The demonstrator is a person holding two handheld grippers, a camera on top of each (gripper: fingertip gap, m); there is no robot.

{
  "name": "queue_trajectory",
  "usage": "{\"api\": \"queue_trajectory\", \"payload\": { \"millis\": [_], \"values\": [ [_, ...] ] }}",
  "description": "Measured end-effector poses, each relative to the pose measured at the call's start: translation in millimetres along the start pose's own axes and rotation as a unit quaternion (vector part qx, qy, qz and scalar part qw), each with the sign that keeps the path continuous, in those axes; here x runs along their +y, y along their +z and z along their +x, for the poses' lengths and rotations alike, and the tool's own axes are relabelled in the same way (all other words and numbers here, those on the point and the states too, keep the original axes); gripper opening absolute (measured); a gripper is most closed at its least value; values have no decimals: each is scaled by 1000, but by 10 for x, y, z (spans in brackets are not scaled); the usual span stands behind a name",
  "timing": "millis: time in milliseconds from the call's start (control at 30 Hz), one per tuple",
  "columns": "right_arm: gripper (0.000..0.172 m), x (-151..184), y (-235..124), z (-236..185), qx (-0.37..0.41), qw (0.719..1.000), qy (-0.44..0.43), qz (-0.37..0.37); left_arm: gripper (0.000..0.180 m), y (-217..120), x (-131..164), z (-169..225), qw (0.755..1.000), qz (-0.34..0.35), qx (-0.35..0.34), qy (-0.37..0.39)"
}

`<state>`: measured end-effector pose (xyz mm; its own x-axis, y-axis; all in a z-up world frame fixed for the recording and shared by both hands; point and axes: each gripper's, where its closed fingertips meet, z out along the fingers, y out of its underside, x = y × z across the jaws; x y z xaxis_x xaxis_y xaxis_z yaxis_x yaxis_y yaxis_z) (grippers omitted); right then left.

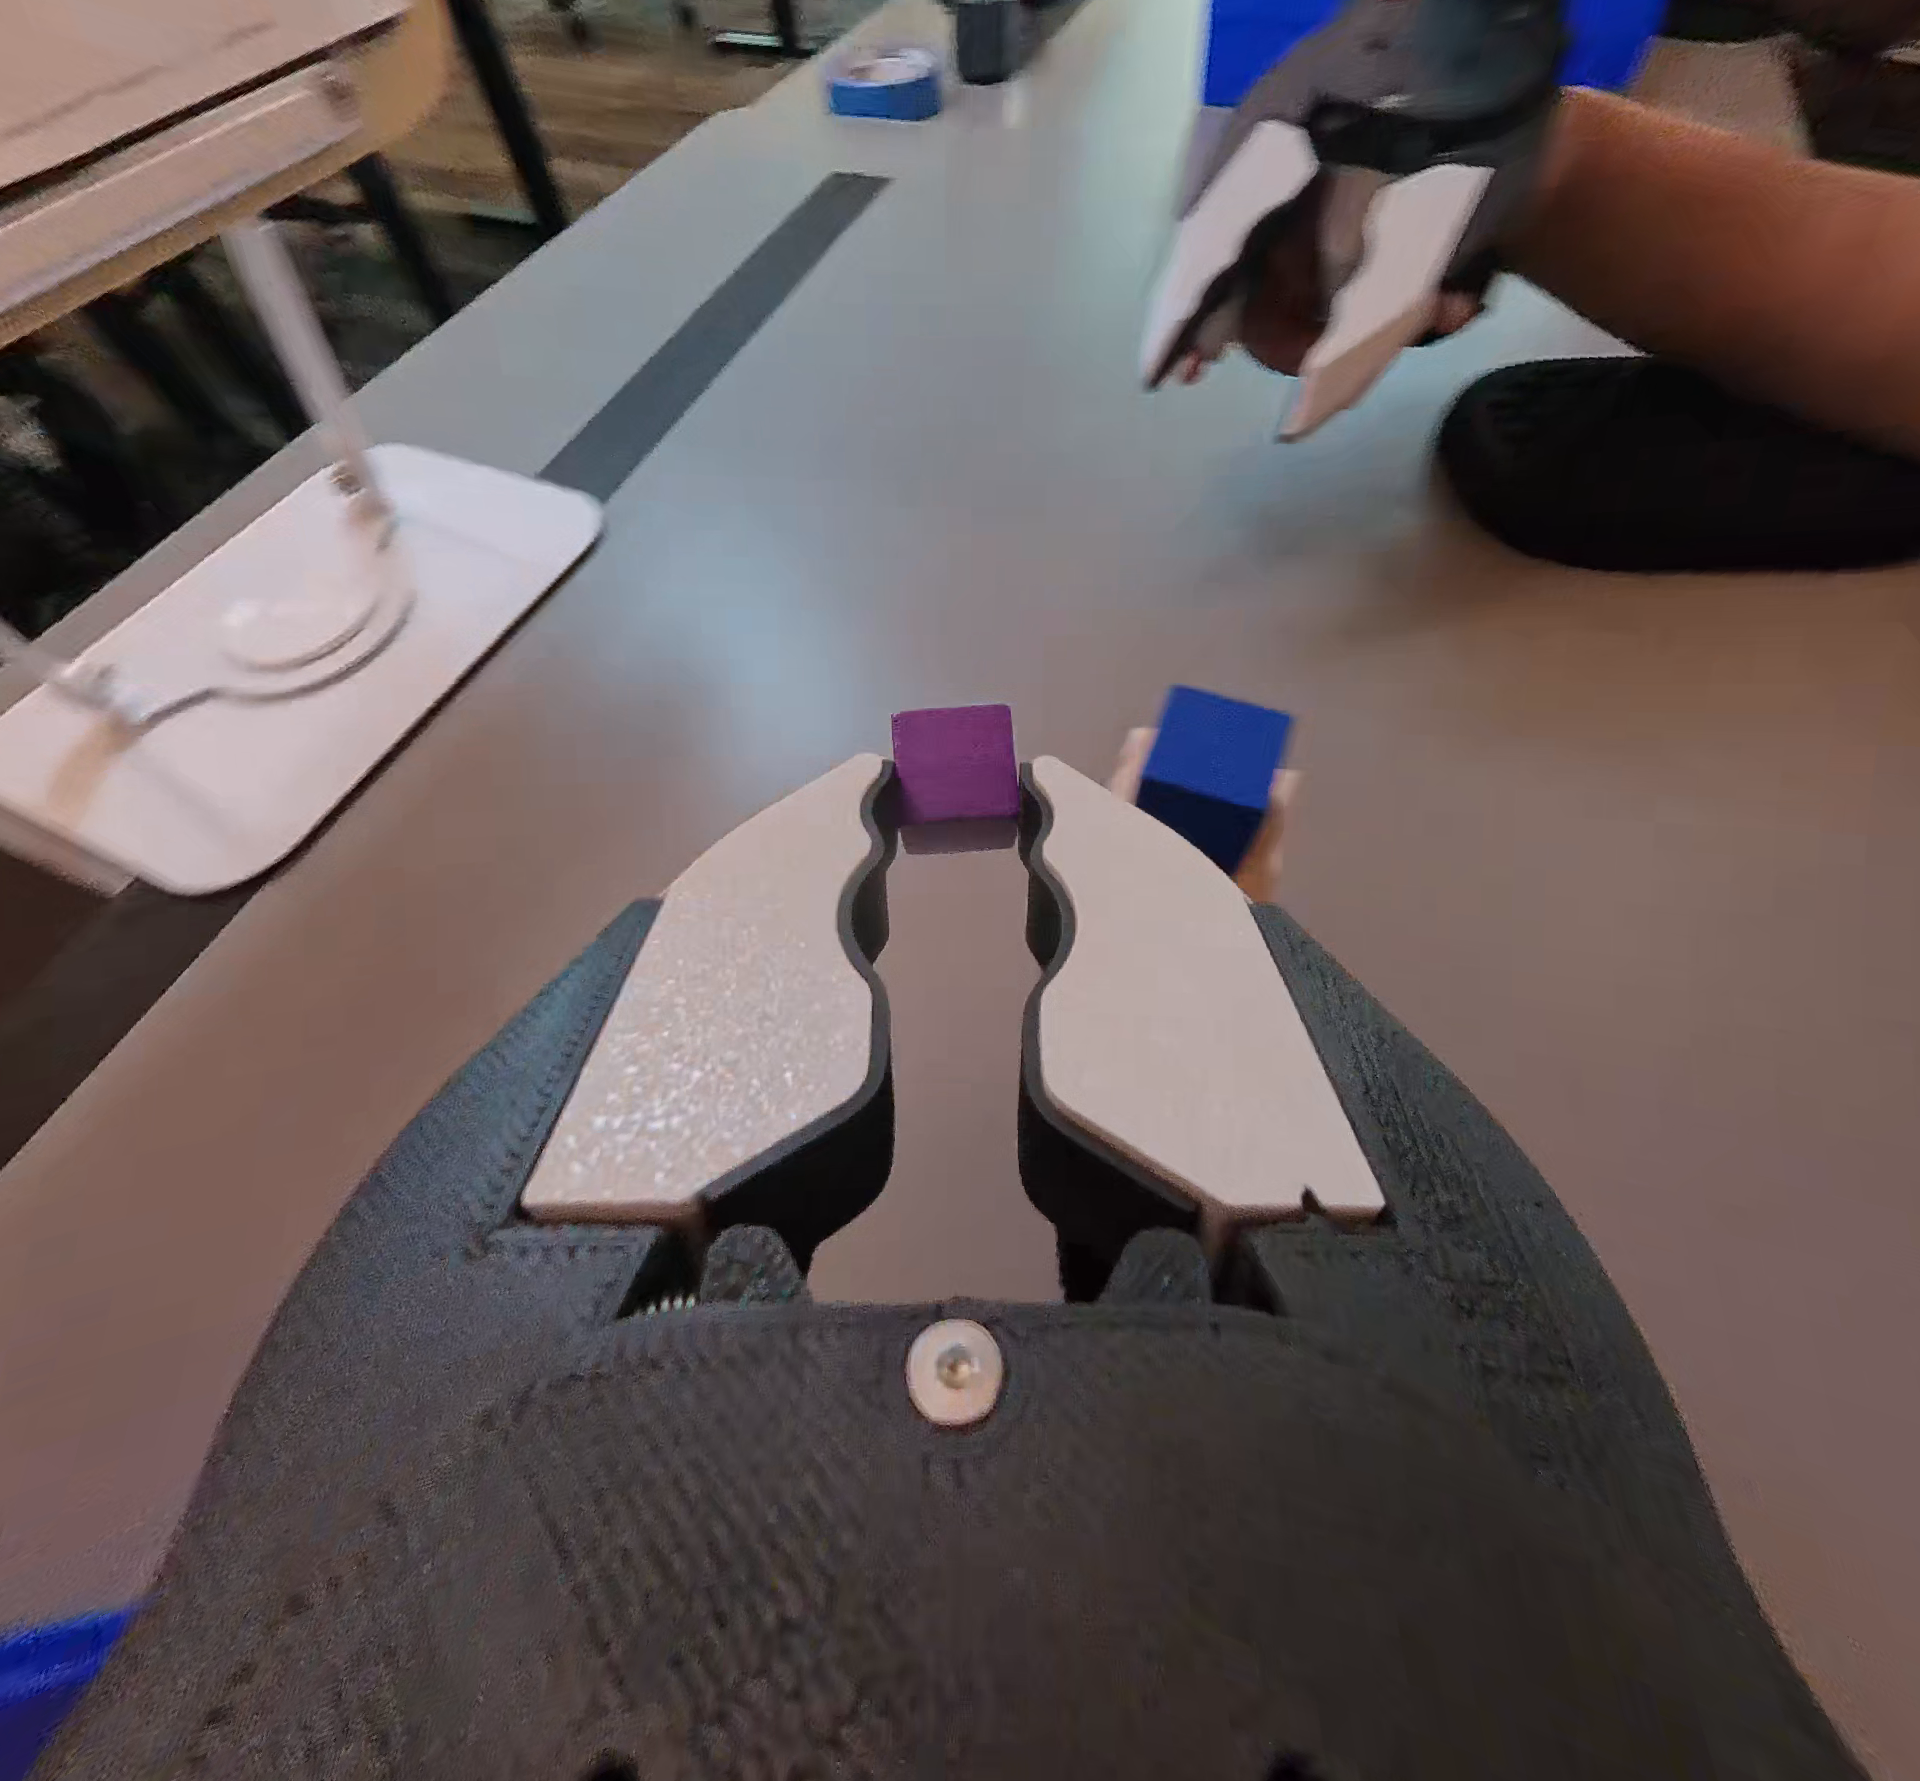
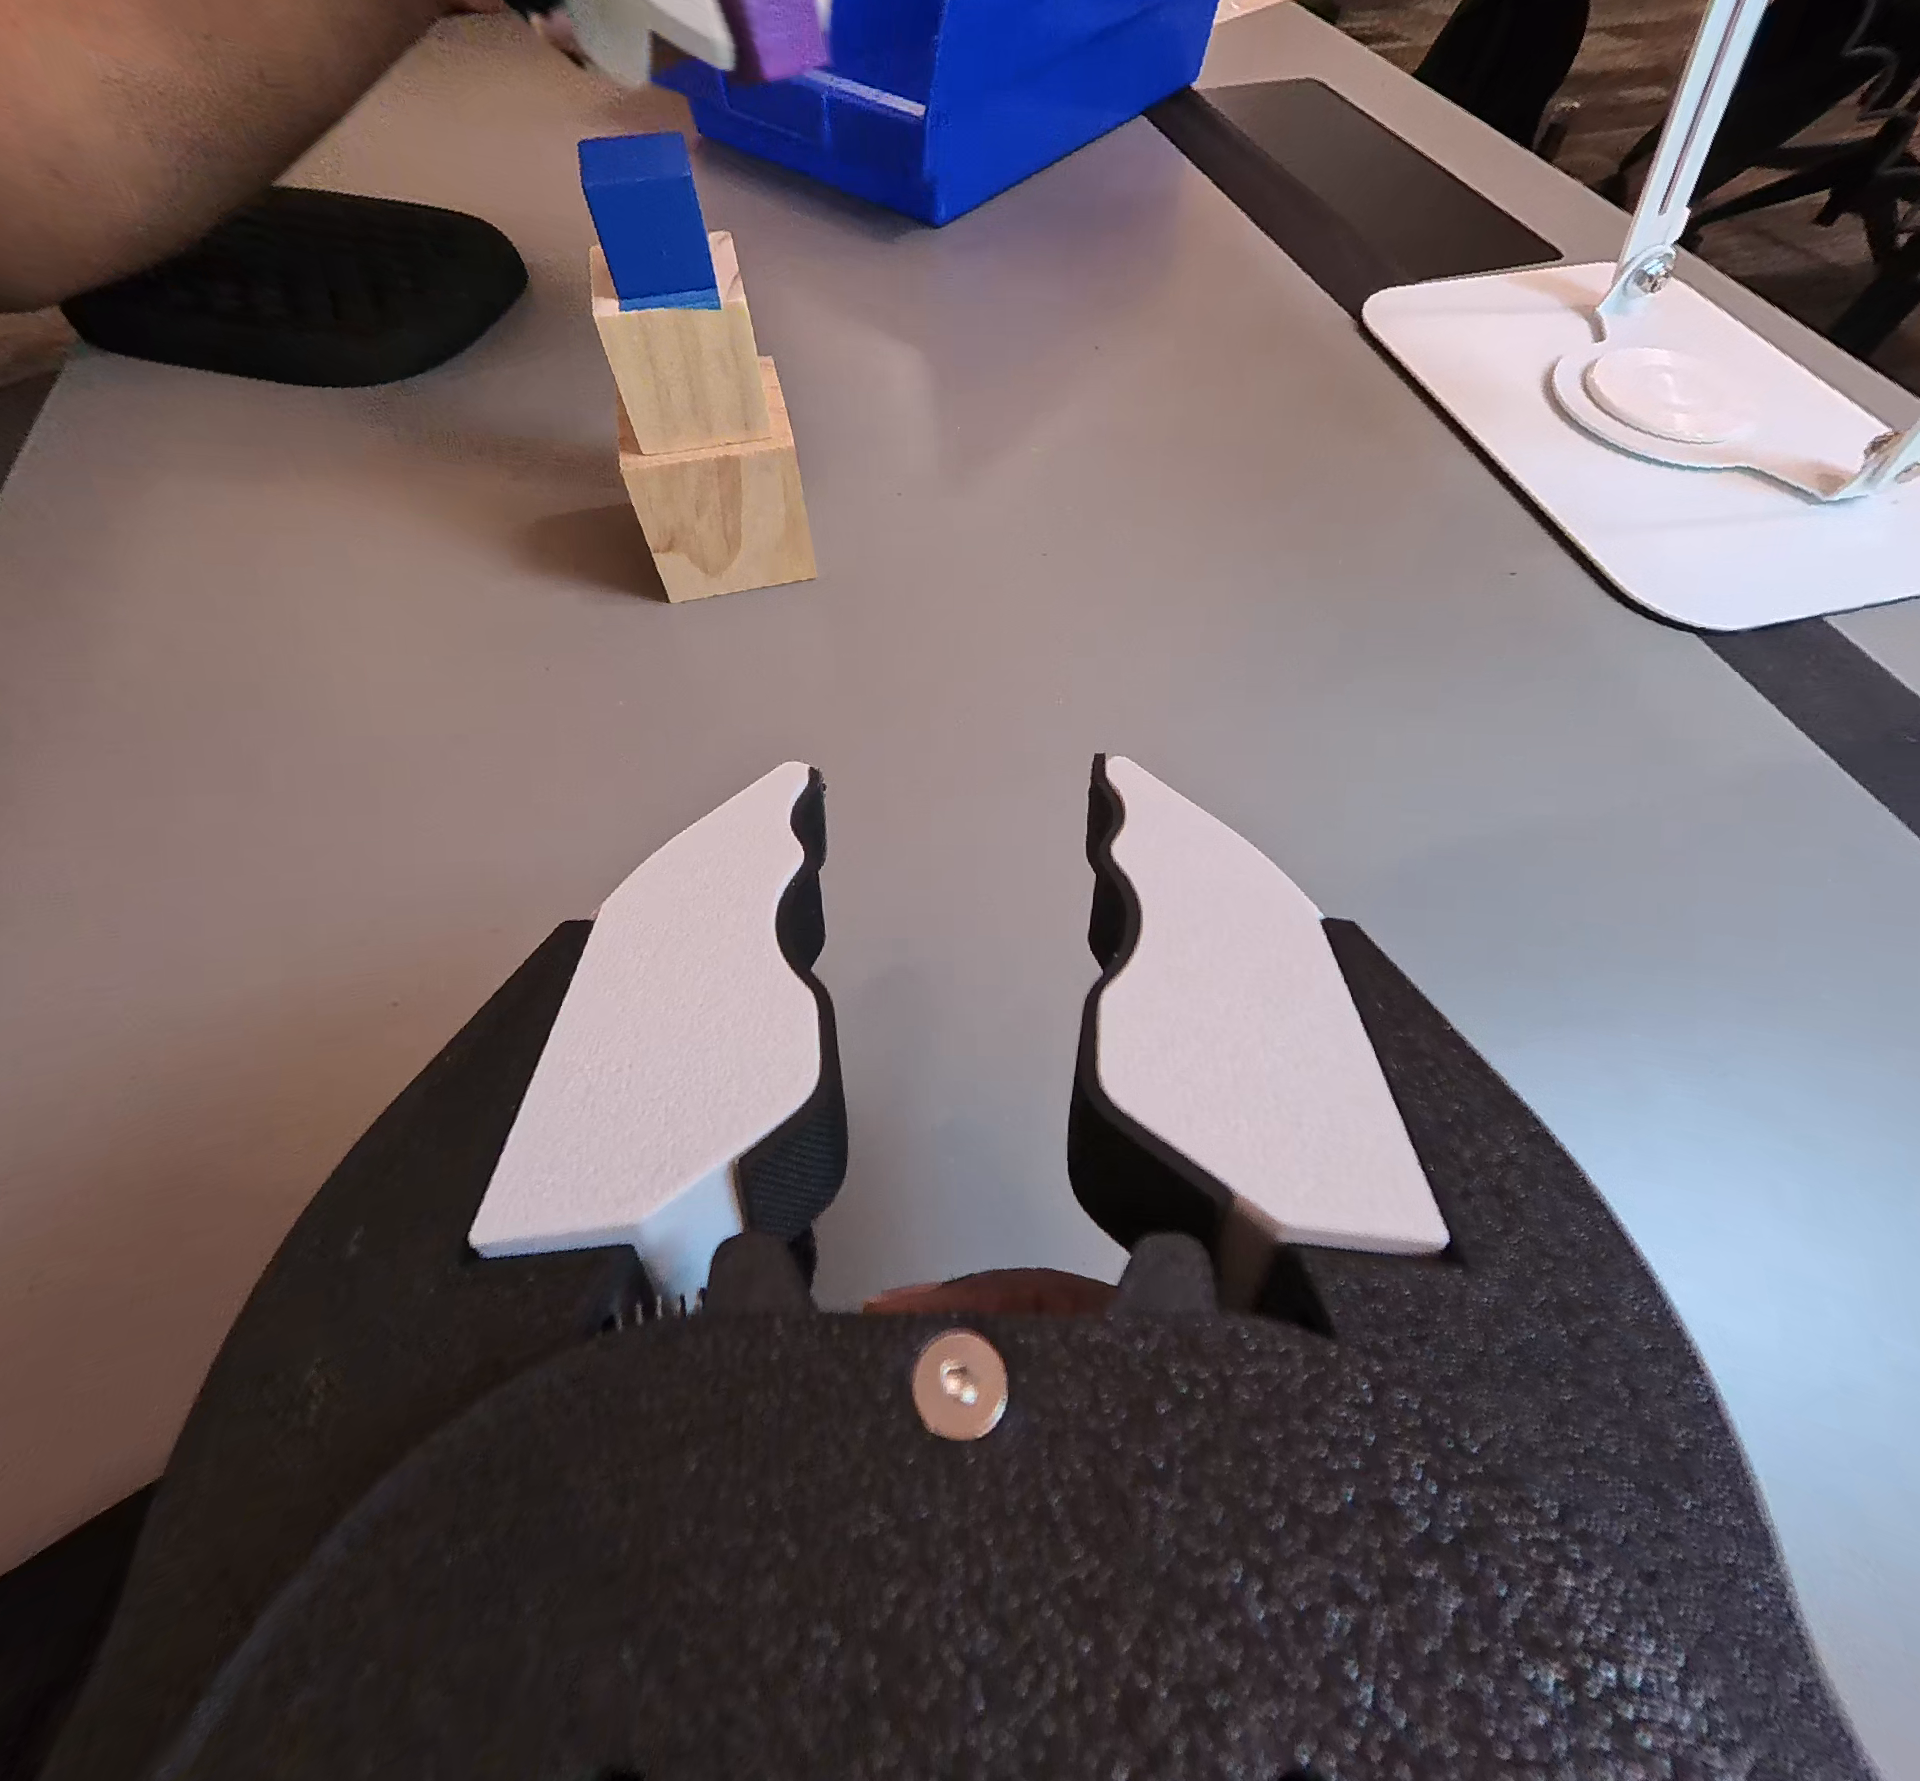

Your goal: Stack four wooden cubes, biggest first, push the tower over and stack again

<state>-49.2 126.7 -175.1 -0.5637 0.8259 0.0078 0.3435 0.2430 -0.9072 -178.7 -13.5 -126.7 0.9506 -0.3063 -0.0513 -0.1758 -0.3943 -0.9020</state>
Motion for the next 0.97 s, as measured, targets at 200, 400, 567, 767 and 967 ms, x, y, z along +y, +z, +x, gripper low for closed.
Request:
{"api": "queue_trajectory", "payload": {
  "millis": [200, 400, 567, 767, 967],
  "values": [
    [49, 8, 22, -53, -14, 1000, -1, -1, 22, 17, -193, 520, 991, -13, 125, 41],
    [52, -44, 0, -176, -45, 999, -11, 10, 22, 92, -138, 515, 986, -59, 149, 47],
    [53, -41, -5, -242, -57, 998, -15, 1, 22, 120, -52, 499, 982, -87, 160, 50],
    [53, -14, 26, -264, -59, 998, -17, -7, 22, 123, -45, 538, 980, -85, 170, 64],
    [52, 13, 33, -247, -56, 998, -14, -11, 22, 141, -62, 551, 977, -83, 181, 81]
  ]
}}
